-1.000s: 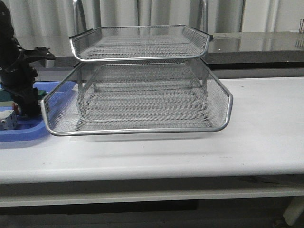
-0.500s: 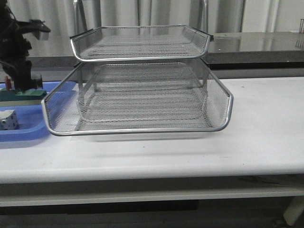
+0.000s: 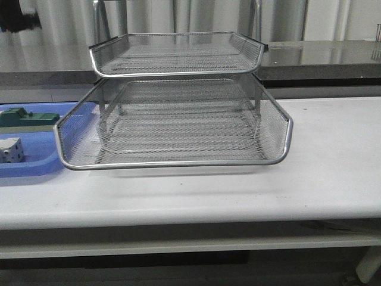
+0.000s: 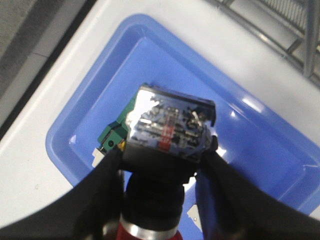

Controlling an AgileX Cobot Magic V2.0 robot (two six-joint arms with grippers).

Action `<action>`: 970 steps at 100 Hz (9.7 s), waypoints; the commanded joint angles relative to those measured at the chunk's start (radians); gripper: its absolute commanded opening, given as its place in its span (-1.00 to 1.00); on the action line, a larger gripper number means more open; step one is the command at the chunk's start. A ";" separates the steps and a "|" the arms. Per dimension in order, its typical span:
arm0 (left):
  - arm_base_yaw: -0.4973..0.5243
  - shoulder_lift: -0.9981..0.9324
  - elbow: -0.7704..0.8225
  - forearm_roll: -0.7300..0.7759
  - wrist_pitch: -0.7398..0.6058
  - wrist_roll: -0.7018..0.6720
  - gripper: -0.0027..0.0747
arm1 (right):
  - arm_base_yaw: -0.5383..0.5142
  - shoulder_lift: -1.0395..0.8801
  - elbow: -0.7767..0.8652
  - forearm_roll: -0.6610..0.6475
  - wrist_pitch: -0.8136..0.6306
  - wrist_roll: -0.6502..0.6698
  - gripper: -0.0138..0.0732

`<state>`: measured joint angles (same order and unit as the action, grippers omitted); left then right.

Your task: Place button on rack with both arms

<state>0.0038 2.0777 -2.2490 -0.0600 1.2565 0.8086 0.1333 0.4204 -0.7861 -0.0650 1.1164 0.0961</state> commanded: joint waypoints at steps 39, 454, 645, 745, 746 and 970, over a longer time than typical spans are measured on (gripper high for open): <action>-0.148 -0.400 0.237 -0.032 0.013 -0.036 -0.99 | -0.006 0.010 -0.032 -0.012 -0.060 -0.003 -0.85; -0.160 -1.683 1.741 -0.032 -0.973 -0.638 0.15 | -0.006 0.010 -0.032 -0.012 -0.060 -0.003 -0.85; -0.160 -1.899 1.913 -0.032 -1.015 -0.638 -0.99 | -0.006 0.100 -0.032 0.145 -0.154 -0.004 -0.85; -0.160 -1.899 1.913 -0.032 -1.015 -0.638 -0.99 | 0.279 0.942 -0.032 0.631 -0.580 -0.182 -0.84; -0.160 -1.899 1.913 -0.032 -1.015 -0.638 -0.99 | 0.286 0.949 -0.032 0.632 -0.581 -0.182 -0.84; -0.160 -1.899 1.913 -0.032 -1.015 -0.638 -0.99 | 0.397 1.420 -0.537 0.485 -0.715 -0.194 -0.84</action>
<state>-0.1574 0.1689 -0.3101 -0.0805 0.3223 0.1817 0.5344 1.9241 -1.2965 0.4240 0.3985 -0.0859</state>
